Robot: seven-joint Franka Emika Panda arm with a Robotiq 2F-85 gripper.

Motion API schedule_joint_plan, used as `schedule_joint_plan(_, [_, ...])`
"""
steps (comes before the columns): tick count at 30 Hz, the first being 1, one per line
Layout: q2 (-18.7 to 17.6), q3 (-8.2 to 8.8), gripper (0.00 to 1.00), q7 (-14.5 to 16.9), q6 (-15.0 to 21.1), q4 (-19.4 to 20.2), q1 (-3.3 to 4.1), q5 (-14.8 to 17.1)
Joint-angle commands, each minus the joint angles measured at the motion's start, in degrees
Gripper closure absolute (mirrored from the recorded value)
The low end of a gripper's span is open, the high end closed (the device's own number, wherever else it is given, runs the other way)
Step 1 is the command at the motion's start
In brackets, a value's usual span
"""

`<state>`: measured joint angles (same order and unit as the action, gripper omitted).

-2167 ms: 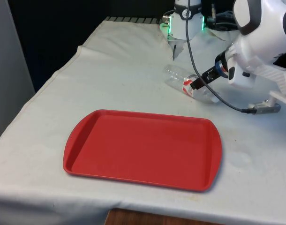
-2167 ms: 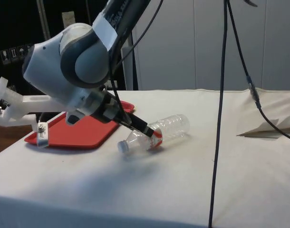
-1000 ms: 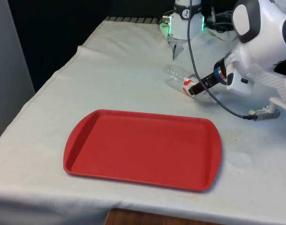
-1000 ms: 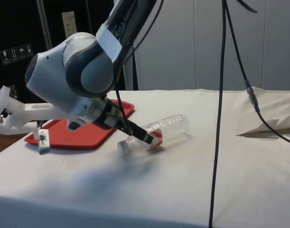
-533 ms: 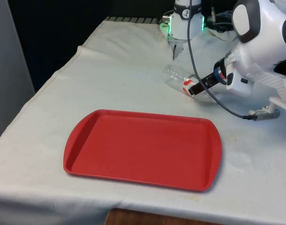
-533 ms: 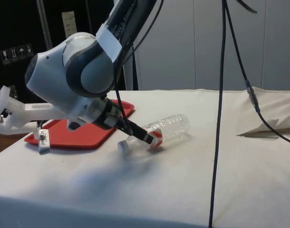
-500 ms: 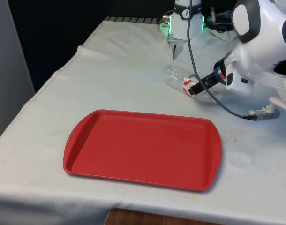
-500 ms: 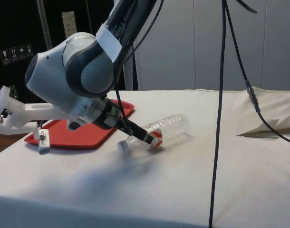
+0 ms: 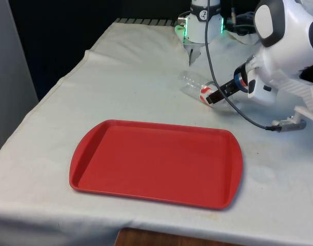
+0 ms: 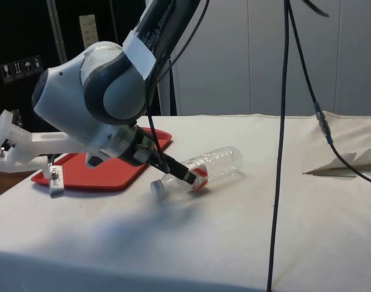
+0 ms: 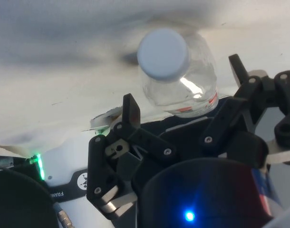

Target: Place the bottle upright on the tray.

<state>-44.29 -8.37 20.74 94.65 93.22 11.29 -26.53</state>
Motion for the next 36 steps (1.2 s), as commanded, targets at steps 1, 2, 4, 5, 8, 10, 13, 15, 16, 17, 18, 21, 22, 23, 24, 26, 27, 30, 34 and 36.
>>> schedule_joint_plan(1, [-0.11, 0.0, 0.0, 0.0, 0.06, 0.0, 0.0, 0.0])
schedule_joint_plan(2, [-0.11, 0.0, 0.0, 0.0, 0.06, 0.0, 0.0, 0.0])
schedule_joint_plan(4, [-0.23, 0.0, 0.0, -0.06, 0.11, 0.0, 0.06, -0.06])
schedule_joint_plan(5, [-0.4, 0.06, 0.0, -0.17, 0.11, -0.06, 0.06, -0.11])
schedule_joint_plan(8, [-0.74, 0.11, 0.0, -0.4, -0.06, -0.29, 0.23, -0.29])
schedule_joint_plan(10, [-0.97, 0.17, 0.0, -0.63, -0.17, -0.4, 0.29, -0.46])
schedule_joint_plan(13, [-1.03, 0.0, 0.0, -0.69, 0.0, -0.17, 0.06, -0.69])
schedule_joint_plan(15, [-1.38, 0.11, 0.0, -0.86, -0.57, -0.63, 0.29, -0.92])
schedule_joint_plan(16, [-1.38, 0.11, 0.0, -0.86, -0.63, -0.63, 0.29, -0.97])
schedule_joint_plan(17, [-1.32, 0.06, 0.0, -0.86, -0.63, -0.63, 0.23, -0.97])
schedule_joint_plan(18, [-1.32, 0.06, 0.0, -0.86, -0.63, -0.63, 0.23, -0.97])
schedule_joint_plan(21, [-1.26, 0.06, 0.0, -0.8, -0.46, -0.52, 0.17, -0.92])
schedule_joint_plan(22, [-1.26, 0.0, 0.0, -0.8, -0.4, -0.46, 0.11, -0.92])
schedule_joint_plan(23, [-1.2, 0.0, 0.0, -0.8, -0.4, -0.46, 0.11, -0.92])
schedule_joint_plan(24, [-1.2, 0.0, 0.0, -0.8, -0.34, -0.4, 0.11, -0.92])
schedule_joint_plan(26, [-1.15, 0.0, 0.0, -0.8, -0.29, -0.34, 0.06, -0.86])
schedule_joint_plan(27, [-1.15, 0.0, 0.0, -0.8, -0.29, -0.34, 0.06, -0.86])
schedule_joint_plan(30, [-1.15, 0.0, 0.0, -0.8, -0.29, -0.34, 0.06, -0.86])
schedule_joint_plan(34, [-1.15, 0.0, 0.0, -0.74, -0.23, -0.29, 0.06, -0.86])
schedule_joint_plan(36, [-1.09, 0.0, 0.01, -0.74, -0.23, -0.29, 0.06, -0.86])
